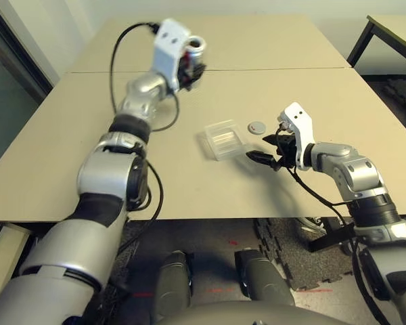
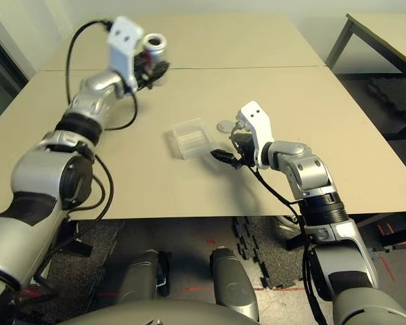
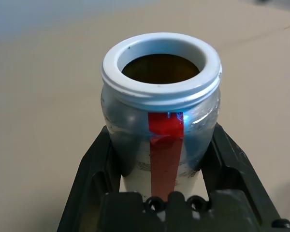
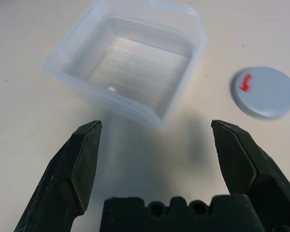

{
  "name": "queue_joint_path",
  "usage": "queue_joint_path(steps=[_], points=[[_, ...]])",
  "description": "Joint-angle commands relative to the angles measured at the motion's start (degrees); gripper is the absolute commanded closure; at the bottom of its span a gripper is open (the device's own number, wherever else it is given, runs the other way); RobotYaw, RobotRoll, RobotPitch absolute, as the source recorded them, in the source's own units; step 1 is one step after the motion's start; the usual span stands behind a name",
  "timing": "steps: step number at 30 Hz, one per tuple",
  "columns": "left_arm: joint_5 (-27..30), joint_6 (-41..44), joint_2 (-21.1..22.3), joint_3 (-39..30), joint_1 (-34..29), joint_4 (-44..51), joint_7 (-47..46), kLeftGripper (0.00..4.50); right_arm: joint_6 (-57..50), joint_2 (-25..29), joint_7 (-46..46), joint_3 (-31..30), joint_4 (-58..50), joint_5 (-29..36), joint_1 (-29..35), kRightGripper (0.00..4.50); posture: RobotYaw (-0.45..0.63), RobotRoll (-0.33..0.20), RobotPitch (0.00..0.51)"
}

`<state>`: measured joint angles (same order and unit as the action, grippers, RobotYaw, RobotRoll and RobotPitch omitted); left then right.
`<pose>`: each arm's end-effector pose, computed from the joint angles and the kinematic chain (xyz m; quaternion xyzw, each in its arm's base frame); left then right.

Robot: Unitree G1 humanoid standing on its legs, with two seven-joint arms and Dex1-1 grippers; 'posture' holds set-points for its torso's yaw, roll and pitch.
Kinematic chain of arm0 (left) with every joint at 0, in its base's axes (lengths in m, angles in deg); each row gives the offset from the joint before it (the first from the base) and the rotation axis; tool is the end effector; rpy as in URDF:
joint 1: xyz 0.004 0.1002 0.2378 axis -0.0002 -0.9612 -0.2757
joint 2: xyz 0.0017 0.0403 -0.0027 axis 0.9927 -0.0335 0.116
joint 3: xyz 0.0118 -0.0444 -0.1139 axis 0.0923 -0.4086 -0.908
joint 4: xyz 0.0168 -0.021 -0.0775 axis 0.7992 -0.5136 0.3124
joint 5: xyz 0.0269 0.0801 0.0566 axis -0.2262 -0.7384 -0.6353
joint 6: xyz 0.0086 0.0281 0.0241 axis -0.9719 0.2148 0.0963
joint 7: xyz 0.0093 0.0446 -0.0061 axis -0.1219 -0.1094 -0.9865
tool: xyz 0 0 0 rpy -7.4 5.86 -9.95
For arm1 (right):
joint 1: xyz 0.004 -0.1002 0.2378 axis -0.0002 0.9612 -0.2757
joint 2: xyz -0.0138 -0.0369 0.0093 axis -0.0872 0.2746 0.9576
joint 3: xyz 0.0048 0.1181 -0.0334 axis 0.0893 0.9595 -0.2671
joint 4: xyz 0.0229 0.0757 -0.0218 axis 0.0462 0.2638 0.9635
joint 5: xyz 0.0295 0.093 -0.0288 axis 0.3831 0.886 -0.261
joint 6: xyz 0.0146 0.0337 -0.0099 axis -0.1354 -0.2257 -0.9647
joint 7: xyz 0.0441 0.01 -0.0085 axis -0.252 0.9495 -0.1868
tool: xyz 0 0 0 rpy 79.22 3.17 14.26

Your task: Pour the medicine from the bottle into the box.

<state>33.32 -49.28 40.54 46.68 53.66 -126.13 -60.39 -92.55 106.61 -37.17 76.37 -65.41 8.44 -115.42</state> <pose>0.3826 0.1968 0.1369 0.0266 0.0378 -0.1805 0.9825 0.3010 -0.2098 0.1183 -0.0714 0.2022 0.3899 0.8956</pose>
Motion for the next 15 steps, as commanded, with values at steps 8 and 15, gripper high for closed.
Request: queue_joint_path(steps=[8, 15], points=[[3.0, 0.8, -0.7, -2.1, -4.3, 1.8, -6.9, 2.07, -0.4, 0.0, -0.2, -0.2, -0.4, 0.2, -0.2, 0.00, -0.17, 0.000, 0.086], [-20.8, -16.1, 5.3, 20.3, 7.2, 0.2, -8.6, 2.07, -0.2, 0.3, -0.2, -0.5, -0.6, -0.2, 0.6, 0.00, -0.17, 0.000, 0.080]])
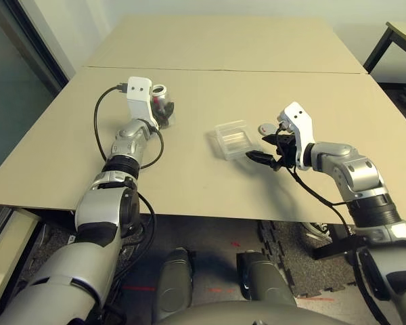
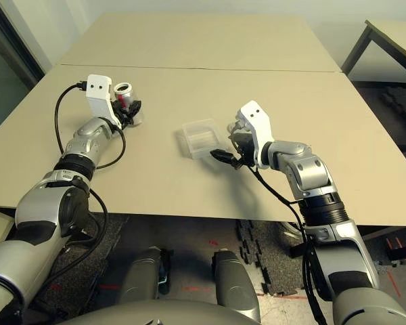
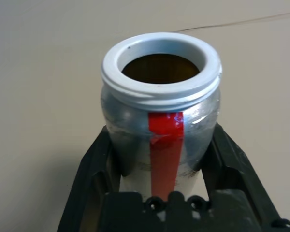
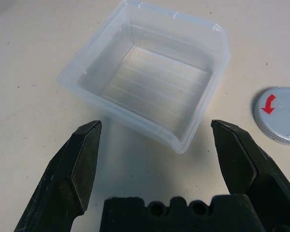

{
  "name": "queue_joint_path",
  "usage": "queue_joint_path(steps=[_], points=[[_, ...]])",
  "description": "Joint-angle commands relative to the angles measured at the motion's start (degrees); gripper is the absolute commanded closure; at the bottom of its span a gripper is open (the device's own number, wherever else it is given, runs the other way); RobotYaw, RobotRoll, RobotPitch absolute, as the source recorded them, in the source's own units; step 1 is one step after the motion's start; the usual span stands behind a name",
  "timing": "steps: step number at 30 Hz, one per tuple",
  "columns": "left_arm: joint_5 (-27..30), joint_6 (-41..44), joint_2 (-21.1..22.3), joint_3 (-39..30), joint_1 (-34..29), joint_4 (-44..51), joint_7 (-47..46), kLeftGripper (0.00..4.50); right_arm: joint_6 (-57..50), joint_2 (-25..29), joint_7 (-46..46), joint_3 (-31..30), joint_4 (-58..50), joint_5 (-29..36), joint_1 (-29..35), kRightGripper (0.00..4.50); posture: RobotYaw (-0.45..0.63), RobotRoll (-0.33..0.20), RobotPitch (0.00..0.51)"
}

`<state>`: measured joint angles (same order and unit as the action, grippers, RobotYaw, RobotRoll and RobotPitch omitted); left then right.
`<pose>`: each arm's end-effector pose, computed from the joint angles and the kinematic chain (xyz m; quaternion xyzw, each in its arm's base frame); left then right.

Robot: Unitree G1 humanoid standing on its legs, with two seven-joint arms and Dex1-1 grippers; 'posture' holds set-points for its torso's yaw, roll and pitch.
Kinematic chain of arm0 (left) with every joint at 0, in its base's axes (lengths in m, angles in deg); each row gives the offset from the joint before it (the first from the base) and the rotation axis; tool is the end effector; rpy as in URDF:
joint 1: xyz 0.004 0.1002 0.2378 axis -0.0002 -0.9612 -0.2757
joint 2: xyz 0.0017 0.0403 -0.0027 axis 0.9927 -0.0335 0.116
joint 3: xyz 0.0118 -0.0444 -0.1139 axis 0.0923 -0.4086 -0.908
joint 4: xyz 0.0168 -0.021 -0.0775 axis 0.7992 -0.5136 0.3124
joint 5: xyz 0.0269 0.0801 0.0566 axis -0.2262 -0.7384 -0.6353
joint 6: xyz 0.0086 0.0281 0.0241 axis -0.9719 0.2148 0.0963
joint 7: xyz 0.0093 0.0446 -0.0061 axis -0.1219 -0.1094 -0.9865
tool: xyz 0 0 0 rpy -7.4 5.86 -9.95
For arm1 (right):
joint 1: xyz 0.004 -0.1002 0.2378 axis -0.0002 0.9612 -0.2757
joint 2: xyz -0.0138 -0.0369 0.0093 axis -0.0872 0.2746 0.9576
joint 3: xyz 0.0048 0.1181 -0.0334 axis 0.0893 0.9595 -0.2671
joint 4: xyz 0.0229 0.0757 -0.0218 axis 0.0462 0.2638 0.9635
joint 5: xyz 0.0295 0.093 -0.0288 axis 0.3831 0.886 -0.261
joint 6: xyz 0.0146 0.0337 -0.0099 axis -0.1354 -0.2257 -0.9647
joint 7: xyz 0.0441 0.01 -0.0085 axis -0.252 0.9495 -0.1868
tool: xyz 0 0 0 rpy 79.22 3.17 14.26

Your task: Pour the medicine from the bottle into the box.

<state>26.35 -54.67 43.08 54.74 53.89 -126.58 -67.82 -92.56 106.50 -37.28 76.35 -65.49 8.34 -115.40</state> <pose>0.3830 0.1999 0.1444 0.1678 0.0196 -0.1381 0.9759 0.3009 -0.2092 0.1182 -0.0715 0.2020 0.3912 0.8950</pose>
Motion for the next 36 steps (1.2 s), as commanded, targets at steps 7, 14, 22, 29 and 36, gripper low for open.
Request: queue_joint_path(steps=[7, 14, 22, 29, 36], points=[[-50.5, -26.7, 0.2, 48.6, 25.4, -1.4, -9.4, 2.07, 1.7, -0.4, 0.2, -0.4, 1.9, -0.7, -0.1, 0.00, -0.16, 0.000, 0.059], [-66.9, -27.7, -7.6, 66.6, 29.1, -2.8, -13.9, 2.07, 4.3, -3.7, 3.4, 1.0, 3.5, -0.7, 0.3, 0.00, -0.25, 0.000, 0.038], [-70.1, -29.0, -9.0, 70.1, 28.4, -1.7, -15.7, 2.07, 4.9, -4.7, 5.2, 2.0, 2.8, -0.5, 1.0, 0.00, -0.30, 0.000, 0.033], [-73.5, -23.8, -5.4, 71.8, 28.7, 1.2, -9.5, 2.07, 5.2, -4.2, 4.7, 2.1, 3.6, -0.8, 0.9, 0.00, -0.27, 0.000, 0.034], [-68.4, -24.3, -5.6, 67.3, 25.6, 1.8, -6.6, 2.07, 5.4, -4.8, 4.2, 1.4, 5.1, -0.9, -0.5, 0.00, -0.25, 0.000, 0.041]])
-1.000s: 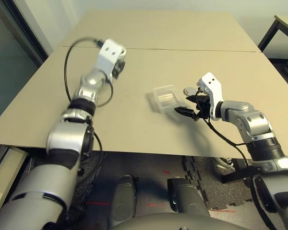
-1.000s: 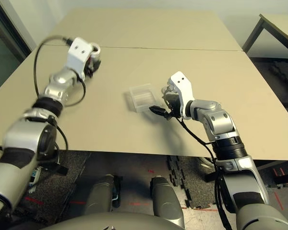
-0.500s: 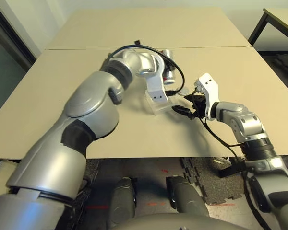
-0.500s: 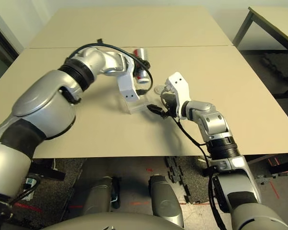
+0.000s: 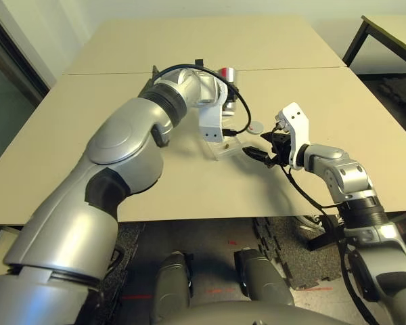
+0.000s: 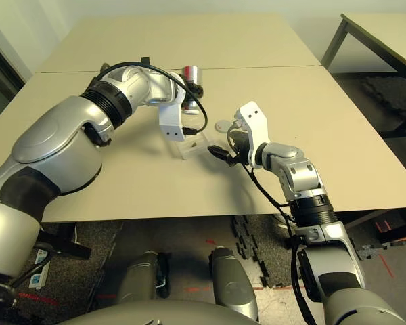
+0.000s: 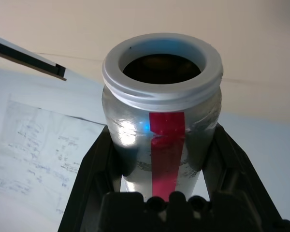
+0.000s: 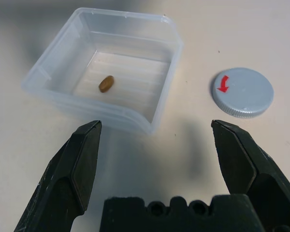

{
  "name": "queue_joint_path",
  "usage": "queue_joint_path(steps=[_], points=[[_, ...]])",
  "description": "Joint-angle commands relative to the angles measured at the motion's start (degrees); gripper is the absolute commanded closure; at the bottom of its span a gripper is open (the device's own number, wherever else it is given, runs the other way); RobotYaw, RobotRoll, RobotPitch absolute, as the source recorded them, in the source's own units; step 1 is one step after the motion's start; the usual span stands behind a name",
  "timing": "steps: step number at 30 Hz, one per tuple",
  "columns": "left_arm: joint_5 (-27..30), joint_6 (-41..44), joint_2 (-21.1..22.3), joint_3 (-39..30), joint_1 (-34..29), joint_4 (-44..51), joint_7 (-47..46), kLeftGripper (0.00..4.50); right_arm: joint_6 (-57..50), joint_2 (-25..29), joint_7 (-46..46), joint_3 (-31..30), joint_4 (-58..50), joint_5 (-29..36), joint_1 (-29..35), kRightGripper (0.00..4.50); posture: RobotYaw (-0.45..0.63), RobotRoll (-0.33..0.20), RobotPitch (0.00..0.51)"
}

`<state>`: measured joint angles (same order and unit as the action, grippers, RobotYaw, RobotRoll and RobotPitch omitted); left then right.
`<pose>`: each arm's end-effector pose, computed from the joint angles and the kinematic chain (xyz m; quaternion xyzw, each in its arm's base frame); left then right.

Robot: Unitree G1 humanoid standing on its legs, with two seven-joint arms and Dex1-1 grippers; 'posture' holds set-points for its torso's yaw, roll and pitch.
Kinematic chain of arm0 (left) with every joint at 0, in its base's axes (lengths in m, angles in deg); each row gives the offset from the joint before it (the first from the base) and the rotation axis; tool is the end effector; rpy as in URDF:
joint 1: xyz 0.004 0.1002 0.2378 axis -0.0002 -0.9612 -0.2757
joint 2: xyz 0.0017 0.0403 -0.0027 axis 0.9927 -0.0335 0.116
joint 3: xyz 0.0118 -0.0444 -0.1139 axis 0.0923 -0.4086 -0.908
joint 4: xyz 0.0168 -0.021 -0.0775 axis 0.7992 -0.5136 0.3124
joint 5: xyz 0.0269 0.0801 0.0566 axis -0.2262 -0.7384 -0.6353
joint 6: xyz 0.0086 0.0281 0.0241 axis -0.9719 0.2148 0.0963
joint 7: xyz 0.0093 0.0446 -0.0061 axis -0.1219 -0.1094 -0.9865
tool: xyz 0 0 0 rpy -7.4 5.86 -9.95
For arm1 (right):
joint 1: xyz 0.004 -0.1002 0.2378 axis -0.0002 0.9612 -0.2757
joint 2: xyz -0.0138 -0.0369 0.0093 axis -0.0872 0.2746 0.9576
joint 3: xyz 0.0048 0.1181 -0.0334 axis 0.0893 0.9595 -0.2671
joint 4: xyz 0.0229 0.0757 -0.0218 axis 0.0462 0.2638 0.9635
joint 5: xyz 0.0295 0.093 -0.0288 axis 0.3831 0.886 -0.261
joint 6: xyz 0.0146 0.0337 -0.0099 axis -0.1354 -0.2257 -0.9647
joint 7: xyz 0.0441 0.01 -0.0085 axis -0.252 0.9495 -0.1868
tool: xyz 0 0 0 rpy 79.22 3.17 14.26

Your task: Pour the medicine from the bottle into the box.

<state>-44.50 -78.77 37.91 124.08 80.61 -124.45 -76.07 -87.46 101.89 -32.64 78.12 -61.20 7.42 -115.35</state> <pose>0.3819 0.0457 0.2214 0.9306 -0.1720 -0.3079 0.0973 0.3053 -0.1995 0.1047 -0.0480 0.1754 0.3601 0.9150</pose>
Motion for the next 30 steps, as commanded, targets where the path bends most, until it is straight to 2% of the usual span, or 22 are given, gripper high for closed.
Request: queue_joint_path(steps=[1, 4, 5, 10, 14, 17, 22, 26, 30], points=[[4.7, 0.2, -0.7, -4.2, -1.4, -1.1, 2.5, 2.07, 0.4, -0.1, -0.6, -0.5, 1.0, -0.1, -0.8, 0.00, -0.24, 0.000, 0.041], [14.2, 1.2, -1.5, -12.7, -2.9, -3.7, 6.6, 2.07, 0.5, 0.2, -1.3, -0.7, 1.6, -0.3, -1.1, 0.00, -0.23, 0.000, 0.041], [19.8, 2.5, -2.0, -17.7, -4.0, -4.6, 9.5, 2.07, 0.4, 0.4, -1.5, -0.6, 1.6, -0.4, -1.1, 0.00, -0.23, 0.000, 0.041], [38.1, 15.5, -4.3, -36.6, -4.5, -8.6, 17.0, 2.07, -0.2, 1.5, -2.9, -0.6, 1.4, -0.4, -1.4, 0.00, -0.19, 0.000, 0.043], [54.9, 26.2, -2.4, -54.8, -9.2, -8.6, 15.0, 2.07, -1.1, 2.9, -4.7, -1.2, 0.9, -0.5, -1.7, 0.00, -0.17, 0.000, 0.048], [64.3, 30.3, -0.3, -65.2, -14.8, -7.1, 11.4, 2.07, -2.2, 3.8, -6.1, -1.5, -0.2, -0.1, -1.6, 0.00, -0.15, 0.000, 0.053], [74.5, 31.8, 0.8, -75.9, -24.7, -2.5, 7.2, 2.07, -4.6, 5.4, -7.9, -1.1, -2.7, 1.0, -1.0, 0.00, -0.11, 0.000, 0.067], [77.7, 31.1, -0.3, -78.5, -31.0, 0.9, 5.7, 2.07, -6.1, 6.0, -7.7, 0.0, -3.9, 1.7, -0.6, 0.00, -0.11, 0.000, 0.075], [80.0, 32.1, -1.8, -79.9, -34.3, 1.6, 3.6, 2.07, -7.6, 6.0, -6.8, 0.8, -5.5, 2.5, 0.0, 0.00, -0.11, 0.000, 0.078]])
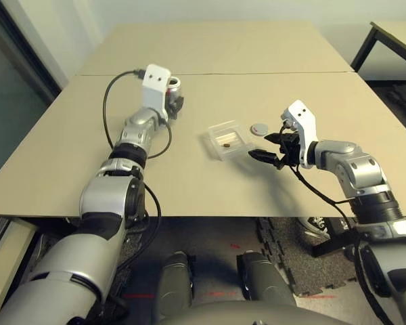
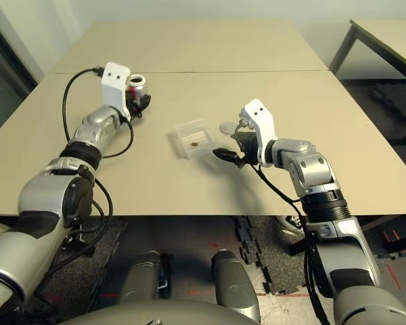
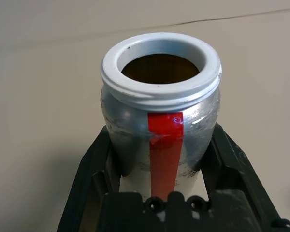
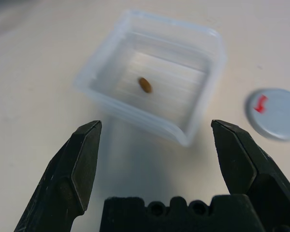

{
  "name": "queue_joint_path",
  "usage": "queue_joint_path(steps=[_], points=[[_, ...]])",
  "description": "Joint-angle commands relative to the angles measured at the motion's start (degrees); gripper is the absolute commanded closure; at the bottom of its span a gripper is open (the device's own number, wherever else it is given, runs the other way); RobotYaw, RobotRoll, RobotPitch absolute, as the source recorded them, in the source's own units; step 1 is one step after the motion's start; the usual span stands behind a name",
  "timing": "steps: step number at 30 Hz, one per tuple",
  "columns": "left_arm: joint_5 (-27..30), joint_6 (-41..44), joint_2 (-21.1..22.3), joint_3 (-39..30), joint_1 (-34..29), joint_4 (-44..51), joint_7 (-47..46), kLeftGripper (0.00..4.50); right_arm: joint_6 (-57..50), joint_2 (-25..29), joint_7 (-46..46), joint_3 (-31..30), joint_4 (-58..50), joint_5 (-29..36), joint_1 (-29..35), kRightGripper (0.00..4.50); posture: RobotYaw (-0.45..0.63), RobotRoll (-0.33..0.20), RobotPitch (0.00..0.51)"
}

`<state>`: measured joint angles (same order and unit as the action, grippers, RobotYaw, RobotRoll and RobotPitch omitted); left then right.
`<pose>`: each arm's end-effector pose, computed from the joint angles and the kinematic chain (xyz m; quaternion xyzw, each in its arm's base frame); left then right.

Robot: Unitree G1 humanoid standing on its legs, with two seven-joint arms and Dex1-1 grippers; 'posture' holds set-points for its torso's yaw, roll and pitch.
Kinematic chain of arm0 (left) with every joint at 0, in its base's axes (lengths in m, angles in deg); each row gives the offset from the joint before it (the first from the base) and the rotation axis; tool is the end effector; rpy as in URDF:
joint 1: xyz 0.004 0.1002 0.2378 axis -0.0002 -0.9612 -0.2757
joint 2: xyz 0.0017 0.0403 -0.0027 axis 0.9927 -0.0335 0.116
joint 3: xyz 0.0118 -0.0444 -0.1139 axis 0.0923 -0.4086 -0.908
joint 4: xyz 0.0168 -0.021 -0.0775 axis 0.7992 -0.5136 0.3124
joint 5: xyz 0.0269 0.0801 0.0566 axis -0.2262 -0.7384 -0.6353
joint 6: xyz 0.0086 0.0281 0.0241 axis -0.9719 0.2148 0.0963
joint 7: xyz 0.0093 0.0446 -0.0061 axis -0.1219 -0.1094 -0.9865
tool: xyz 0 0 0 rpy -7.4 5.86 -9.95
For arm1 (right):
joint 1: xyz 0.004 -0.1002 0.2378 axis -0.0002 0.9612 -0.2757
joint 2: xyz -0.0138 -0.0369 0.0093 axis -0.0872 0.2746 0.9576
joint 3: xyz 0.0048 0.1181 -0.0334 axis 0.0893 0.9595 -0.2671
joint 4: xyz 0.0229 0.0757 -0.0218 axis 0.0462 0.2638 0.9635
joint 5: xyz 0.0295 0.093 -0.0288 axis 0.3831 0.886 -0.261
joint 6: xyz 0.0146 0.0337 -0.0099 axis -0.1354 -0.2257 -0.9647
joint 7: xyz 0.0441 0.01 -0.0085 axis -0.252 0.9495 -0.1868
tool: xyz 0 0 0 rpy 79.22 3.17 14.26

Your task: Pour the medicine from the bottle into the box.

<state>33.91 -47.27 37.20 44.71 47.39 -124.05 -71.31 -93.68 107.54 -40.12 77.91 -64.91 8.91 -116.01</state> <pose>0.3687 0.1895 0.0963 -0.0099 0.0877 -0.0887 0.9921 0.3021 -0.2179 0.1231 -0.0594 0.2056 0.3993 0.8915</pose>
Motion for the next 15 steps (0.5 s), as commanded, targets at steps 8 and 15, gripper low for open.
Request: queue_joint_path(steps=[8, 15], points=[[2.2, -0.7, -2.0, 0.1, -2.6, -0.3, -1.0, 2.07, -2.7, 0.6, 2.2, 1.7, -3.6, 1.9, 1.7, 0.00, -0.13, 0.000, 0.077], [1.5, -1.4, -1.6, 0.5, -2.4, -1.3, -1.5, 2.07, -3.0, 0.9, 2.9, 2.0, -4.0, 2.3, 1.7, 0.00, -0.14, 0.000, 0.076]])
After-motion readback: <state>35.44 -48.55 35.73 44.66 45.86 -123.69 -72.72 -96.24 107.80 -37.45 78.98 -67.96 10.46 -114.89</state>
